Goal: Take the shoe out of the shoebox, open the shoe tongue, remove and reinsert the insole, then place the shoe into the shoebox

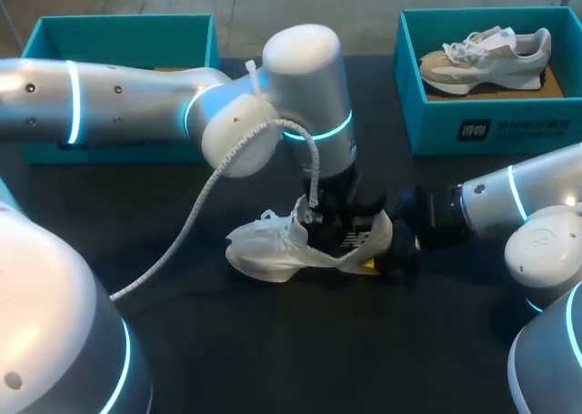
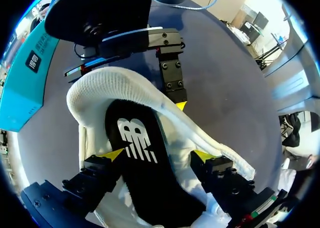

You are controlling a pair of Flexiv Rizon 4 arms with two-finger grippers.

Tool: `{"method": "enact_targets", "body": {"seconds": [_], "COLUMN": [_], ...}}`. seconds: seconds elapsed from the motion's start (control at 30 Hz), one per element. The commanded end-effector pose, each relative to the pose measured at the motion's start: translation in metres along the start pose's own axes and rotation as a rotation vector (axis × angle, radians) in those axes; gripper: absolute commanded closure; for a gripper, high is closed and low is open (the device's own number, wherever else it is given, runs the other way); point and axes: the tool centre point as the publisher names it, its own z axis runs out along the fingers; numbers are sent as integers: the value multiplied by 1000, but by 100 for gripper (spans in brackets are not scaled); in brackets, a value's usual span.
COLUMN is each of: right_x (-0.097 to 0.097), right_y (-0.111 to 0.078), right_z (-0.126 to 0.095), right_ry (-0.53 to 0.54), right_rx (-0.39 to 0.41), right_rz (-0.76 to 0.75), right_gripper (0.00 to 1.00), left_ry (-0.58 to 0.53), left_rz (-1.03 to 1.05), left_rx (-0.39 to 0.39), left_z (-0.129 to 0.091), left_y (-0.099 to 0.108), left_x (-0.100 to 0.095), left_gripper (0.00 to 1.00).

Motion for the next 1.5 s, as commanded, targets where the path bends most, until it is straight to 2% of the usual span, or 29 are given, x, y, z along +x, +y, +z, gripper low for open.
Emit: {"method": "enact_targets", "body": {"seconds": [0.03, 0.07, 0.1, 0.13, 0.17, 0.23, 0.3, 0.33, 0.53, 0.63, 0.97, 1.23, 1.5], "right_x": [-1, -1, -1, -1, -1, -1, -1, -1, -1, -1, -1, -1, -1], "right_y": [-3, -3, -3, -3, -3, -3, -3, -3, -3, -3, -3, -3, -3], "right_z": [3, 3, 3, 3, 3, 3, 3, 3, 3, 3, 3, 3, 3], "right_ry": [-1, -1, -1, -1, -1, -1, -1, -1, -1, -1, -1, -1, -1], "right_rx": [2, 2, 2, 2, 2, 2, 2, 2, 2, 2, 2, 2, 2], "right_rz": [0, 0, 0, 0, 0, 0, 0, 0, 0, 0, 0, 0, 0], "right_gripper": [100, 100, 100, 100, 100, 100, 100, 100, 100, 100, 100, 100, 100], "left_ry": [-12, -19, -20, -26, -31, -43, -42, -45, -47, -54, -72, -55, -24], "left_rz": [-6, -9, -11, -16, -18, -25, -28, -29, -38, -50, -89, -97, -82], "left_rx": [-13, -21, -25, -32, -37, -52, -56, -63, -81, -85, -69, -36, -25], "left_z": [28, 29, 30, 31, 33, 35, 38, 39, 46, 46, 32, 15, 15], "left_y": [-4, -3, -2, -1, 0, 3, 5, 6, 11, 15, 22, 20, 16], "left_x": [-7, -8, -9, -10, -11, -13, -14, -14, -15, -16, -17, -10, -7], "left_gripper": [16, 21, 38, 51, 53, 72, 83, 85, 91, 100, 100, 100, 100]}}
